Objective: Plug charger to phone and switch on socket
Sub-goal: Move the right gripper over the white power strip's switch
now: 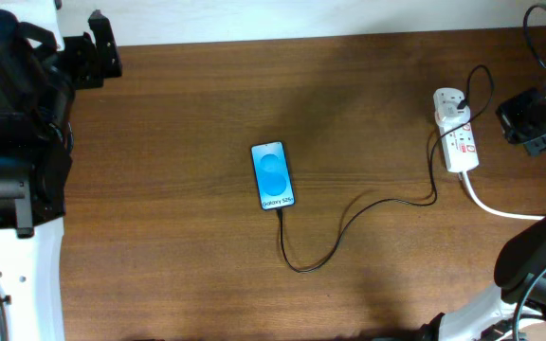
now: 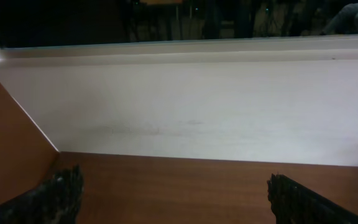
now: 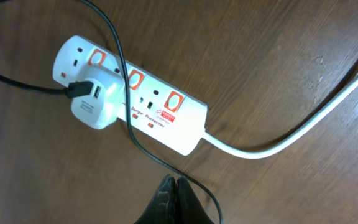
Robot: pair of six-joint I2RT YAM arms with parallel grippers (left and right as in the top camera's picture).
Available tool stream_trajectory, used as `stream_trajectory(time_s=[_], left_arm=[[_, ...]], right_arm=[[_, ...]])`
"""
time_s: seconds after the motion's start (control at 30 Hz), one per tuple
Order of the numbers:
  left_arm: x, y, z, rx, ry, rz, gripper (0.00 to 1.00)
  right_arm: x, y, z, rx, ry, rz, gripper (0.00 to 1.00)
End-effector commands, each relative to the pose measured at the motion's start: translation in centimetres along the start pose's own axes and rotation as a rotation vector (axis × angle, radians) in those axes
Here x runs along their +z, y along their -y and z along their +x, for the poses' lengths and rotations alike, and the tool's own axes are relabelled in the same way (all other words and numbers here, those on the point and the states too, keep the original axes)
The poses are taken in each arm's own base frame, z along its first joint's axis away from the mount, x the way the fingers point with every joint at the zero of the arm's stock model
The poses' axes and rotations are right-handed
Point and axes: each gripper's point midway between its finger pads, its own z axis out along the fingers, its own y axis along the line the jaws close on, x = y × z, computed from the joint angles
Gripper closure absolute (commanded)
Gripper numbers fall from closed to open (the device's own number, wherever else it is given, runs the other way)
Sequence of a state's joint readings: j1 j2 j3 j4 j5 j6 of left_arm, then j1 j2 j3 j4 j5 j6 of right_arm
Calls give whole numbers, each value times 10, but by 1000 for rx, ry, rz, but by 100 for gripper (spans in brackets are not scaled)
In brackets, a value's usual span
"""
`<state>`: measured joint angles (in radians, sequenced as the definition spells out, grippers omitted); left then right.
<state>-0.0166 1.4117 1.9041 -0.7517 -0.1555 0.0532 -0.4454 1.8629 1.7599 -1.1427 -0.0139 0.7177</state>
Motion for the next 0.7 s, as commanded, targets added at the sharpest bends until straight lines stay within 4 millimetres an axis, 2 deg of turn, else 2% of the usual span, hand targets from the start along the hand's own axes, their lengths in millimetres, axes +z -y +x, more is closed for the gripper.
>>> stream_trajectory(time_s=[0.0, 0.13, 0.3, 0.53, 0.67], left_arm=[[-5, 1, -1, 17, -1, 10, 1], [-6, 1, 1, 19, -11, 11, 1], [-8, 1, 1, 19, -11, 11, 1], [-8, 1, 4, 21, -25, 12, 1], [-8, 1, 4, 21, -25, 12, 1]], right_arm=[[26, -11, -4, 50, -30, -21, 96], [68, -32, -3, 62, -94, -93, 96], [109, -38, 5, 88, -144, -88, 96], [117, -48, 2, 112, -136, -119, 96], [125, -63, 7, 87, -117, -137, 96]])
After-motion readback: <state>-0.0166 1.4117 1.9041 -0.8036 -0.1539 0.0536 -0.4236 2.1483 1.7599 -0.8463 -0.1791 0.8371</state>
